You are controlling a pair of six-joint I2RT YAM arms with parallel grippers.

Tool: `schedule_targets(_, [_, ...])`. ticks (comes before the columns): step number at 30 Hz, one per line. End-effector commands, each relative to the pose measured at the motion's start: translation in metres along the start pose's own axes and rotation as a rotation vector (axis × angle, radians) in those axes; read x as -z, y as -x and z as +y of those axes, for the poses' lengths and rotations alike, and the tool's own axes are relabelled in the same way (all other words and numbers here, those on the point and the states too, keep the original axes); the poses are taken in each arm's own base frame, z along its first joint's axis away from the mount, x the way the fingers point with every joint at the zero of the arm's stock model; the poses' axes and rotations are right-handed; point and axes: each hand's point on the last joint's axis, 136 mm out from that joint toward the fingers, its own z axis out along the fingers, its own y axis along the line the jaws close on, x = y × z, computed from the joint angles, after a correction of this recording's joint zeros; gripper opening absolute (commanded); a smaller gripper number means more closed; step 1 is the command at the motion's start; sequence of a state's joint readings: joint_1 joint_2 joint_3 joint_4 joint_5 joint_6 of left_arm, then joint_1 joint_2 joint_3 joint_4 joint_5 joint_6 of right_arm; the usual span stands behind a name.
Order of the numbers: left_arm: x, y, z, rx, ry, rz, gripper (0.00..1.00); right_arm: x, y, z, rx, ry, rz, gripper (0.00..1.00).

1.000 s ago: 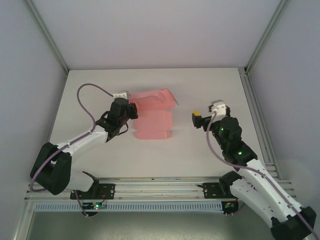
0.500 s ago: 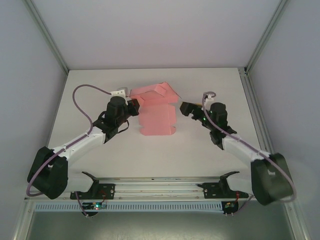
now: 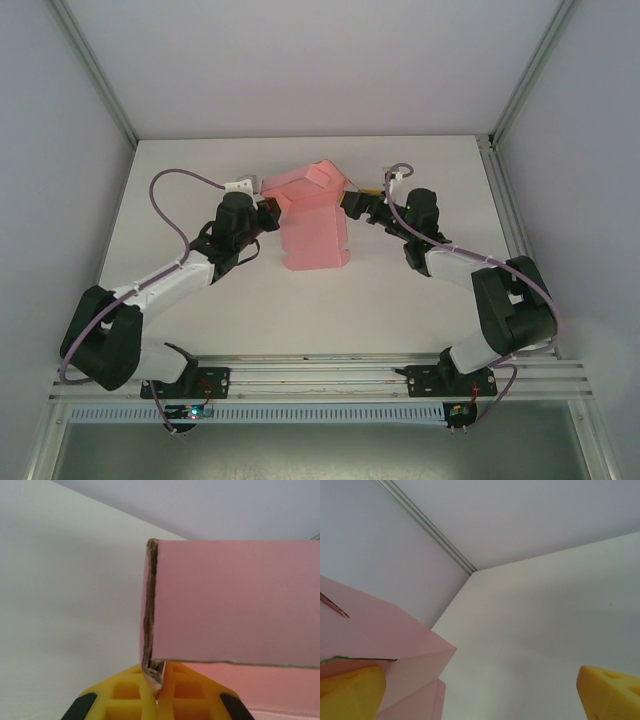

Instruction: Assemble paper box

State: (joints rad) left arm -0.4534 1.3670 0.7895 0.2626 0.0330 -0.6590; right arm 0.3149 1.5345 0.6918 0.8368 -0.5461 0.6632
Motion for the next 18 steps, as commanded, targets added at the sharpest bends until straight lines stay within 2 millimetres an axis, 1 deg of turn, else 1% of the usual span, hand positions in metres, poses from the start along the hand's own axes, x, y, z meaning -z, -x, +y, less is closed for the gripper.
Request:
schedule_targets(1, [-0.002,0.005,-0.028,-0.054,-0.121,0.005,0.00,-0.007,0.005,0.019,0.128,0.003,0.008,0.98])
schedule_targets(5, [-0.006,0.001,-0.025,-0.051,-0.115,0.017,0.00,-0.003,-0.015,-0.001,0.286,-0.239,0.119,0.98])
schedule_targets(7, [-0.007,0.001,-0.023,-0.048,-0.107,0.019,0.00,0.007,-0.017,-0.011,0.360,-0.374,0.129,0.98])
schedule_targets(9, [-0.009,-0.002,-0.024,-0.044,-0.114,0.027,0.00,0.014,-0.019,-0.015,0.417,-0.462,0.129,0.98])
schedule_targets(12, [-0.011,-0.003,-0.032,-0.050,-0.156,0.044,0.00,0.016,-0.023,-0.017,0.474,-0.533,0.129,0.98])
schedule_targets(14, [-0.012,-0.005,-0.039,-0.064,-0.195,0.062,0.00,0.011,-0.028,-0.013,0.524,-0.532,0.150,0.98])
schedule_targets(18, [-0.009,-0.008,-0.051,-0.092,-0.261,0.081,0.00,0.002,-0.036,-0.017,0.590,-0.583,0.215,0.98])
